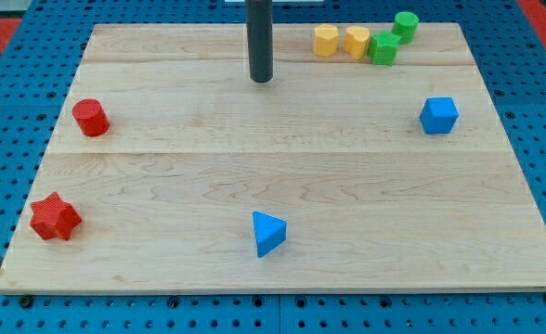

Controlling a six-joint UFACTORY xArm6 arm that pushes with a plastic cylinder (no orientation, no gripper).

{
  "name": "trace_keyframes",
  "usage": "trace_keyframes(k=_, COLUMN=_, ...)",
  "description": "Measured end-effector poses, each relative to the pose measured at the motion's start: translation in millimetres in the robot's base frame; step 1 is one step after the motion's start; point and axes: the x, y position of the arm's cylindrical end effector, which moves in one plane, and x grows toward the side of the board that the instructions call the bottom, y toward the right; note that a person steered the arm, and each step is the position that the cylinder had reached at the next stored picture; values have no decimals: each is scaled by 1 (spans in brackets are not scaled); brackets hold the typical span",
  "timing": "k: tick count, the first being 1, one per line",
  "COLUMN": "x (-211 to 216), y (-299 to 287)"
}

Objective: Push the blue cube diagonal to the blue triangle

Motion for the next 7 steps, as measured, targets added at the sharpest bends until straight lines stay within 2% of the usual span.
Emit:
trace_keyframes(k=1, x=0, y=21)
trace_keyframes(k=2, x=-2, y=67)
trace_keyframes(k=3, x=-11, y=143)
trace_keyframes(k=4, x=23, y=227)
trace_keyframes(k=5, x=52, y=261)
trace_keyframes(k=6, x=80, y=224)
trace_keyframes(k=7, x=129, y=198)
